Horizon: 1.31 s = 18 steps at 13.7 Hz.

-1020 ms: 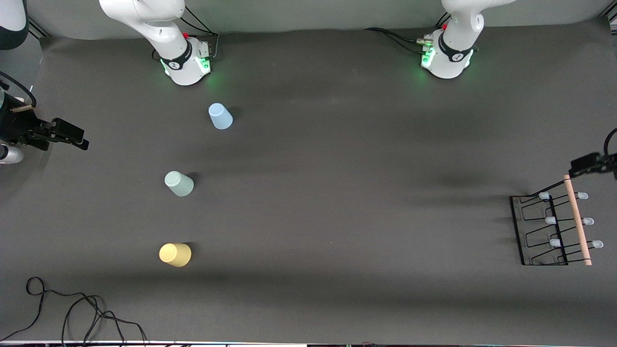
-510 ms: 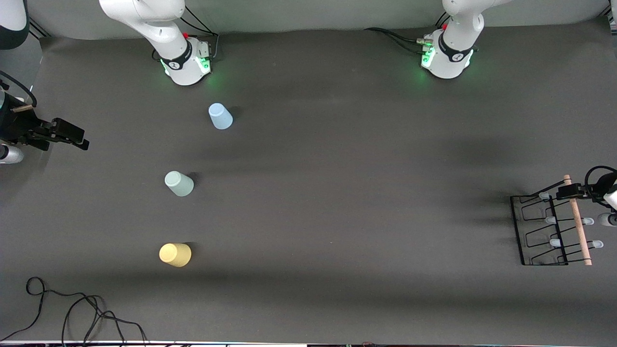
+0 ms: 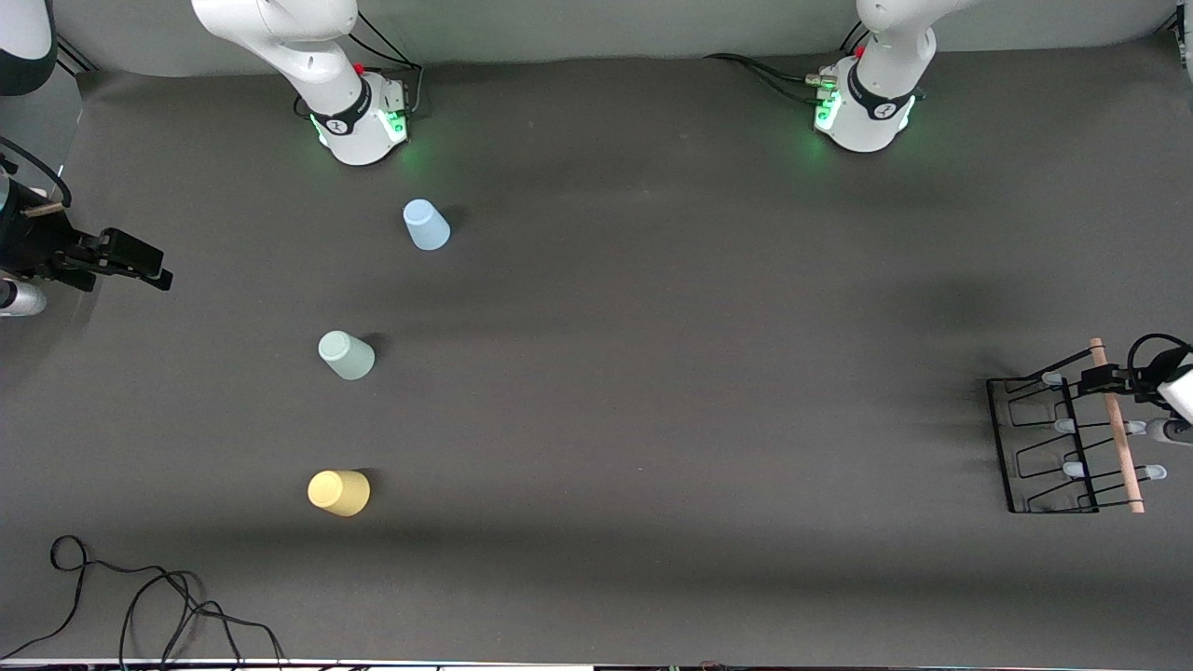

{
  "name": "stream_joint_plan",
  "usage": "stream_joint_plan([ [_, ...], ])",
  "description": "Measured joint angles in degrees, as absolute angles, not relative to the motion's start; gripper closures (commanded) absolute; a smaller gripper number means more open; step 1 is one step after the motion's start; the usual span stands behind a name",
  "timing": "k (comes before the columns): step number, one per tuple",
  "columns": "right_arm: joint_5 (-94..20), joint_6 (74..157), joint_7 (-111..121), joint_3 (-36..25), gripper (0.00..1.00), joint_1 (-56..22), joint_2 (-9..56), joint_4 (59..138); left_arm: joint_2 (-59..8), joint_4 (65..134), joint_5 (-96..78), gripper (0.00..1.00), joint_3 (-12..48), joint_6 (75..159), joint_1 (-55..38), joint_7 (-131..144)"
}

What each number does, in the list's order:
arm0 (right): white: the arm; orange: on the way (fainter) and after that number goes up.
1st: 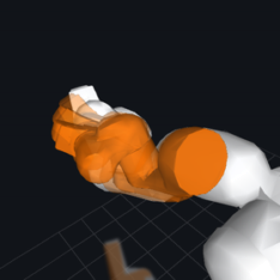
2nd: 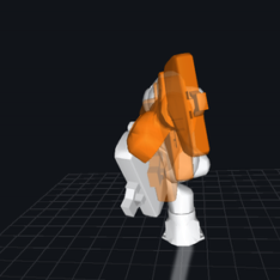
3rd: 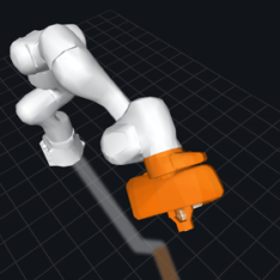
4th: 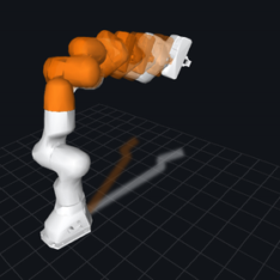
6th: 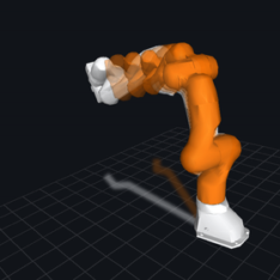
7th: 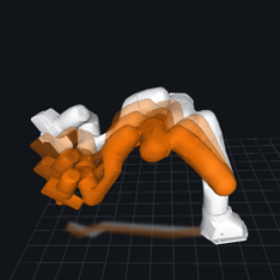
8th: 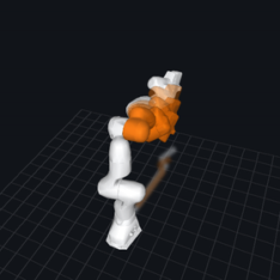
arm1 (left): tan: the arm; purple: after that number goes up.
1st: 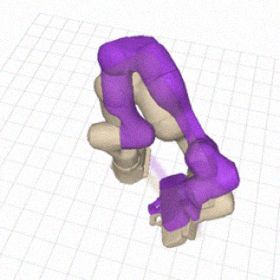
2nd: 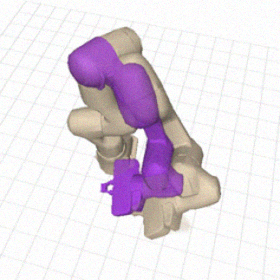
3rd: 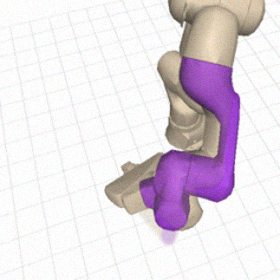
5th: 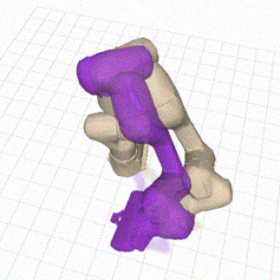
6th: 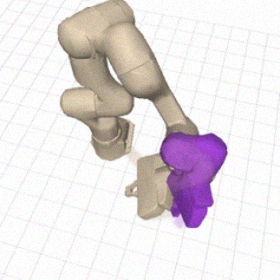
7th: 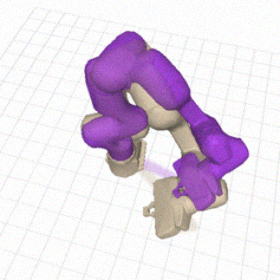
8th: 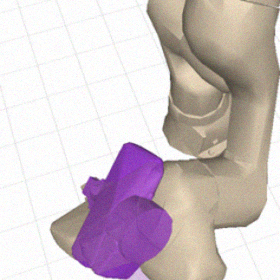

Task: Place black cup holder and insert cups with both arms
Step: 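Grasp the wooden handle of the black rack with the left gripper, then carry the black rack with the left gripper to the table's middle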

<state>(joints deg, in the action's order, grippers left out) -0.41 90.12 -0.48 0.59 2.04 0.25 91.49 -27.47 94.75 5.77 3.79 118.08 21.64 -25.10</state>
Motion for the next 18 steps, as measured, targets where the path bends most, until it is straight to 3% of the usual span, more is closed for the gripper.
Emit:
stream_joint_plan([
  [3,-0.4,90.1,-0.5,0.6,0.0,2.0,0.2,91.5,-27.5,94.8,6.2,0.48,3.8,117.8,21.4,-25.2],
  [6,-0.4,90.1,-0.5,0.6,0.0,2.0,0.2,91.5,-27.8,94.8,6.2,1.0,4.0,117.5,21.3,-25.2],
  [12,-0.4,90.0,-0.5,0.4,0.0,2.1,0.2,91.5,-27.1,93.6,6.2,1.0,4.6,116.3,19.0,-25.0],
  [18,-0.4,90.0,-0.5,0.3,0.0,2.1,0.2,91.6,-19.0,92.2,2.4,1.0,5.7,108.7,11.2,-12.2],
])
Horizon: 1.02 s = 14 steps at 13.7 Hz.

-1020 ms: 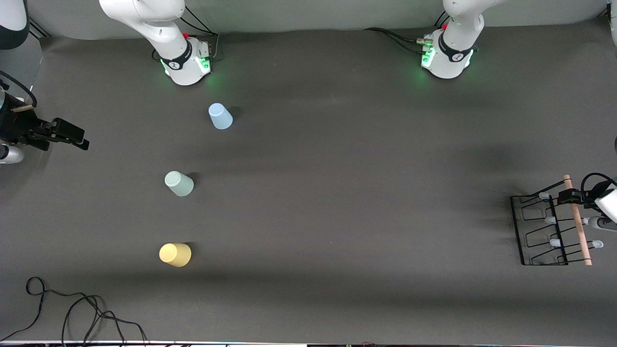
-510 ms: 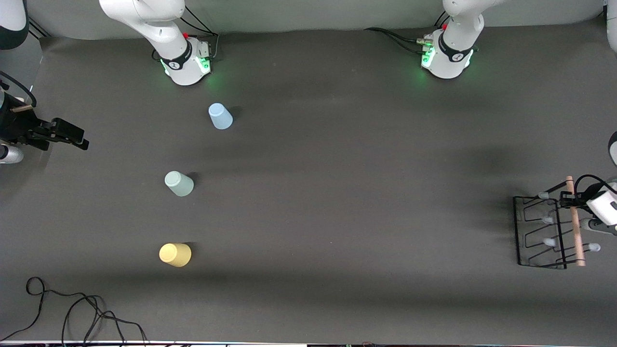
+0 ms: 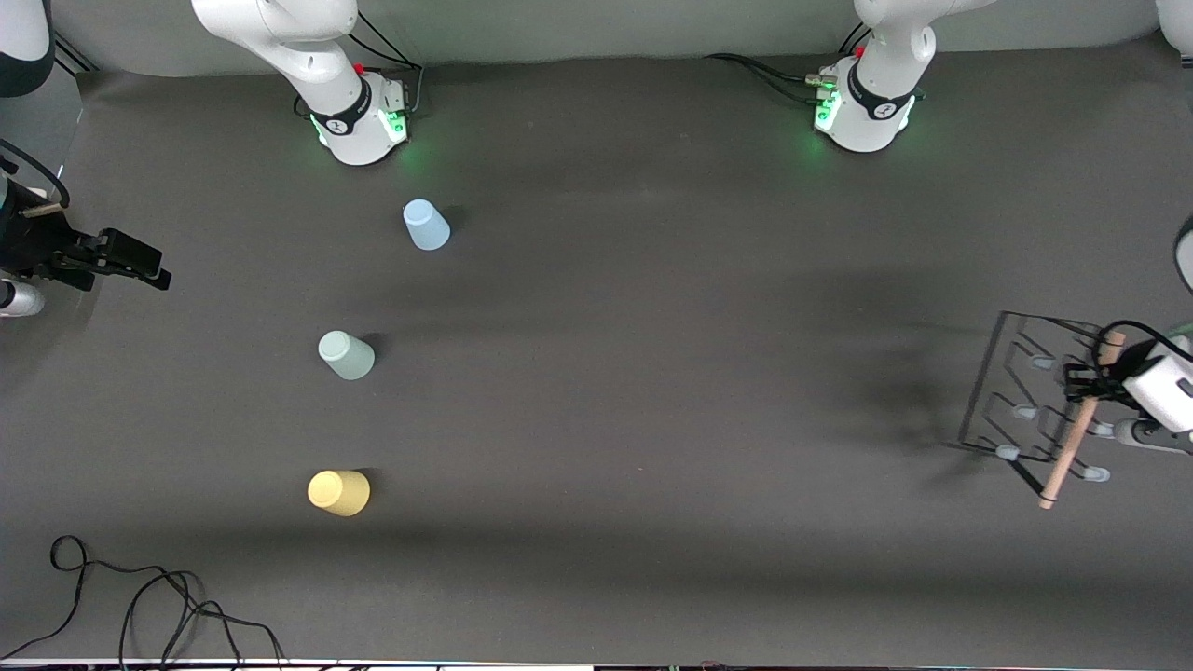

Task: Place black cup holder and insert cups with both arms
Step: 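Carry the black rack with the left gripper to the table's middle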

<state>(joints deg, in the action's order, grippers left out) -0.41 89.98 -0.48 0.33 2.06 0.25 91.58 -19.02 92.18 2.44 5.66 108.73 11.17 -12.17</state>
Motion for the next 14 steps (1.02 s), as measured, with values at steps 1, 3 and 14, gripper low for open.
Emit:
stream_joint_plan([
  [1,-0.4,90.0,-0.5,0.3,0.0,2.1,0.3,91.6,-18.2,92.2,2.3,1.0,5.8,108.0,8.9,-8.4],
  [3,-0.4,90.0,-0.5,0.3,0.0,2.1,0.2,91.6,-17.5,92.2,2.1,1.0,5.9,107.7,4.2,-0.6],
  [14,-0.4,91.0,-0.5,0.3,0.0,2.1,0.3,92.1,-21.6,90.5,1.8,1.0,6.2,122.4,-24.1,45.9],
])
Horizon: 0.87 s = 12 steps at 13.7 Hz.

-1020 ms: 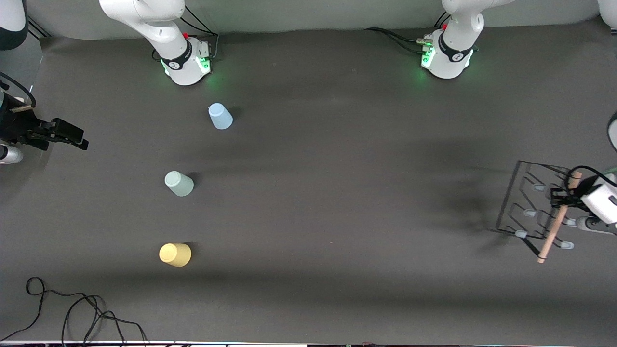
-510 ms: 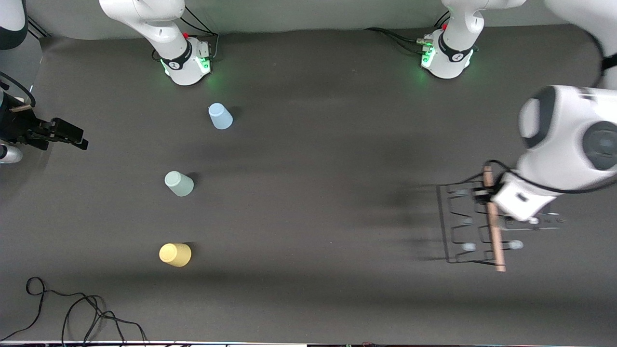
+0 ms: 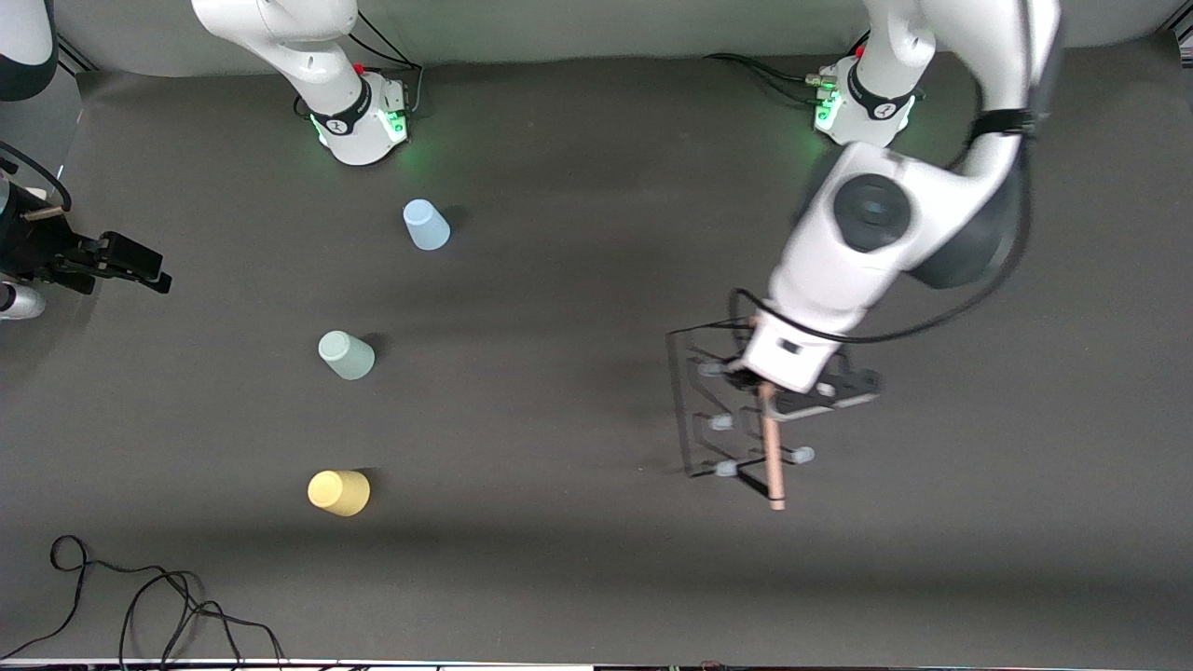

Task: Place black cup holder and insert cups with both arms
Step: 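Carry the black rack with the left gripper to the table's middle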

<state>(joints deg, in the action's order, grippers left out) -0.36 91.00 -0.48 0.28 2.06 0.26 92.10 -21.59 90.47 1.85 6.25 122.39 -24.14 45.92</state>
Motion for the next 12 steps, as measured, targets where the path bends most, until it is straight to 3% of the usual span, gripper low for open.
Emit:
stream_joint_plan([
  [12,-0.4,91.0,-0.5,0.2,0.0,2.1,0.3,92.2,-33.9,81.6,3.7,1.0,6.1,128.5,-43.8,60.2],
])
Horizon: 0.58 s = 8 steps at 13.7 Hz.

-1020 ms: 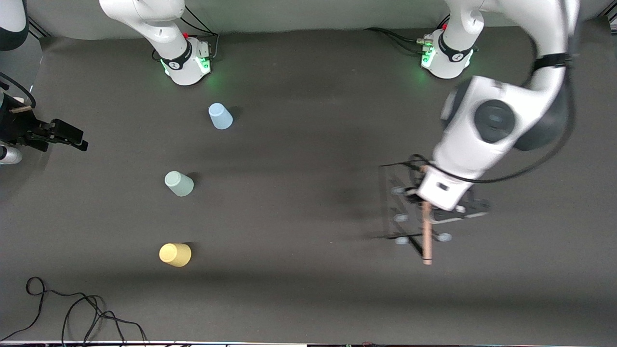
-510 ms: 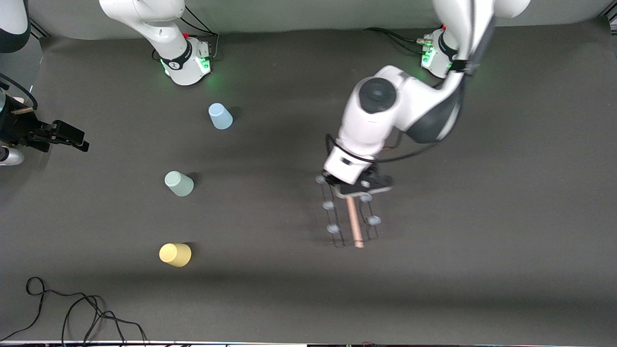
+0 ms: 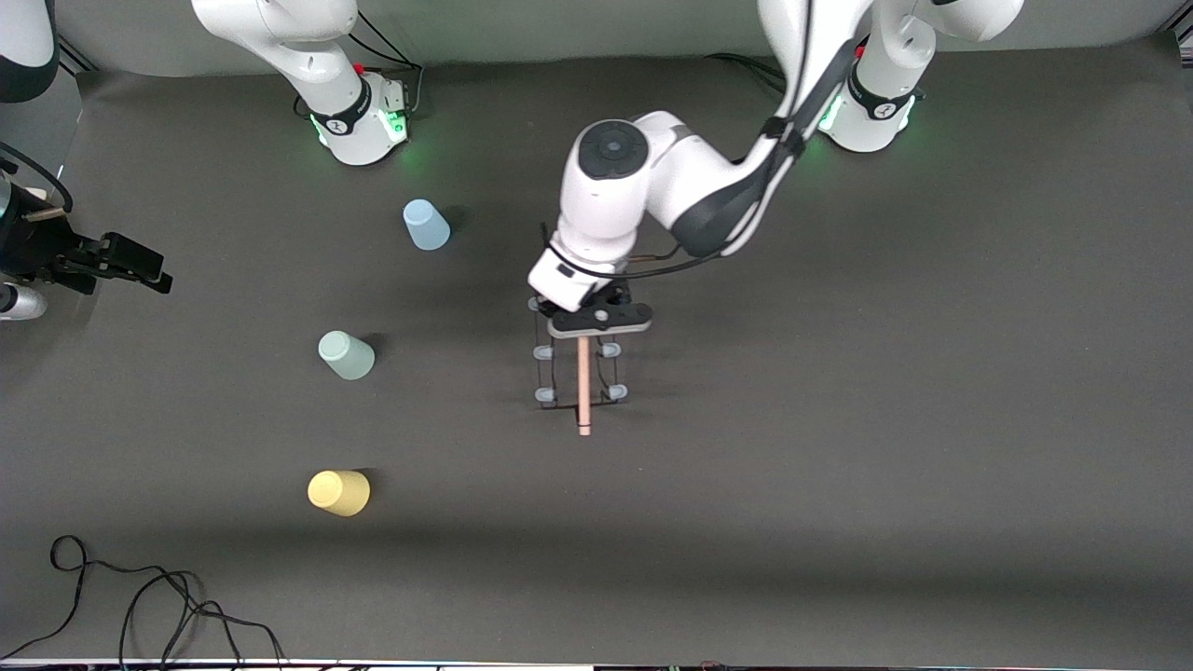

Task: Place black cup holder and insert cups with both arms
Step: 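Carry the black rack with the left gripper to the table's middle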

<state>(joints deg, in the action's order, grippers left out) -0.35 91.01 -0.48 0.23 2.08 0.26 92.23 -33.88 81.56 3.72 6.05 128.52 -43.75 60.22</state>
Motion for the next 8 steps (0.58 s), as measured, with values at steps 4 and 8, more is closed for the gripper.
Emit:
stream_joint_plan([
  [4,-0.4,91.0,-0.5,0.2,0.0,2.1,0.3,92.3,-38.5,79.8,6.5,1.0,6.0,131.2,-47.6,64.0],
  [8,-0.4,91.0,-0.5,0.2,0.0,2.1,0.3,92.3,-39.9,79.0,8.5,1.0,5.8,133.9,-49.3,66.9],
])
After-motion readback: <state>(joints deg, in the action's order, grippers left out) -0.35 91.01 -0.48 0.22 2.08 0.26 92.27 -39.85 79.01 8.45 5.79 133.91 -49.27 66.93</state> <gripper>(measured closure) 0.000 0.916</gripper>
